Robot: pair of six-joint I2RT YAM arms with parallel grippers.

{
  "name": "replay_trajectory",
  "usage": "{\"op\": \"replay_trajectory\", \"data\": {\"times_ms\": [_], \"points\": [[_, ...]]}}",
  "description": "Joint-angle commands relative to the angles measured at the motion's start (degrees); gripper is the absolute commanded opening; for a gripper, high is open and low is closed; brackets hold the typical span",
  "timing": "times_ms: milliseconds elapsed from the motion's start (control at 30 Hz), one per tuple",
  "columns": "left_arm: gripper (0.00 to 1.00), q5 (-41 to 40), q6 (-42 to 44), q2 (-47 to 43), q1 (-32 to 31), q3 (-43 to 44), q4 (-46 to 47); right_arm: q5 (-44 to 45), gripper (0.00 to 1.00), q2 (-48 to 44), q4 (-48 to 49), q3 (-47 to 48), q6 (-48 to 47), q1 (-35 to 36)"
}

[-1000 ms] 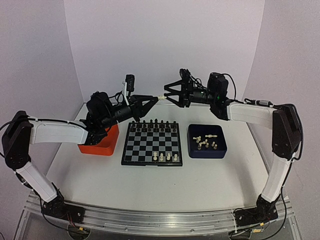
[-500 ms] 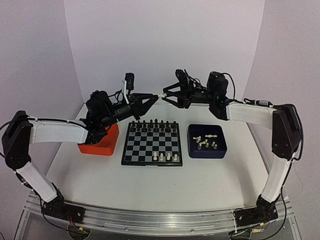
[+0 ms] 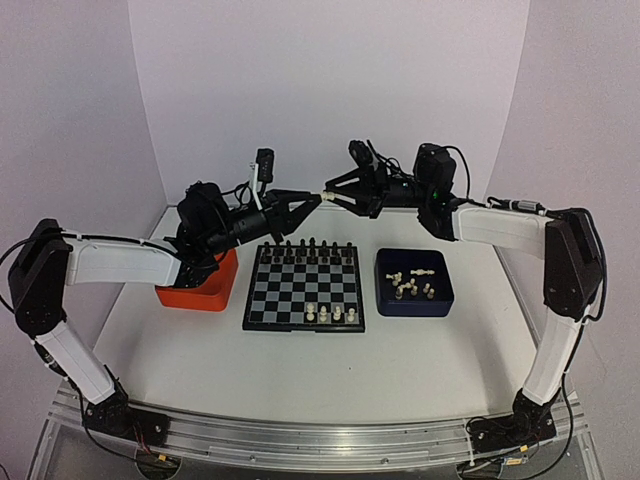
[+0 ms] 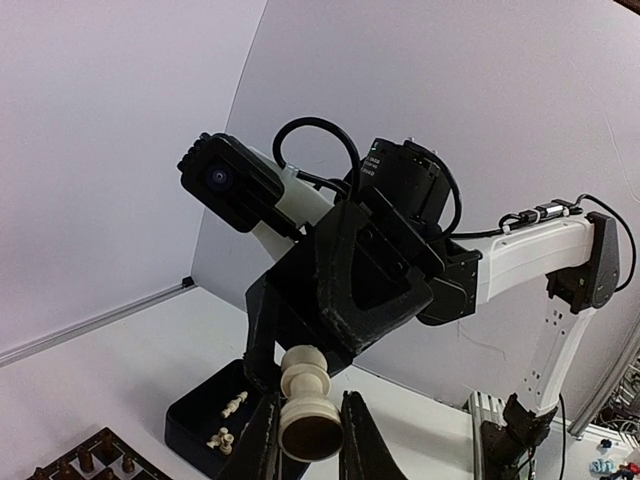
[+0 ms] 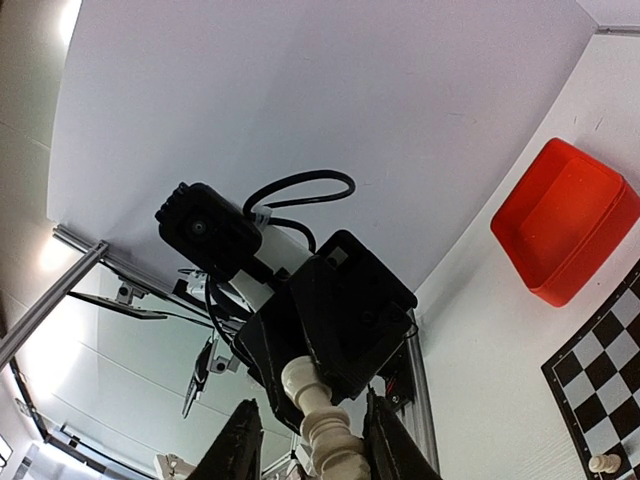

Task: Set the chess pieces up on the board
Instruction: Place the chess piece on the chessboard.

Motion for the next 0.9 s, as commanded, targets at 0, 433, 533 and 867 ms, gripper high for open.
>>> {"op": "replay_trajectory", "data": {"times_ms": [0, 433, 533, 867], "points": [[0.0, -0.8, -0.8, 0.4, 0.1, 2.5, 2.6, -1.8, 0.32, -2.6, 2.2, 1.3, -0.3, 0.6], [0.0, -0.5, -1.8, 1.1, 0.1, 2.8, 1.9, -1.1, 0.18, -5.0, 2.2, -1.0, -2.1, 0.9], [0.0, -0.7, -1.8, 1.2, 0.1, 3.0, 0.6, 0.0, 0.0, -5.4, 2.2, -1.3, -2.5, 0.9], [0.99, -6.0, -3.3, -1.1, 0.1, 2.2, -5.3, 4.3, 0.0, -6.0, -2.3, -3.0, -7.1, 0.9]]}}
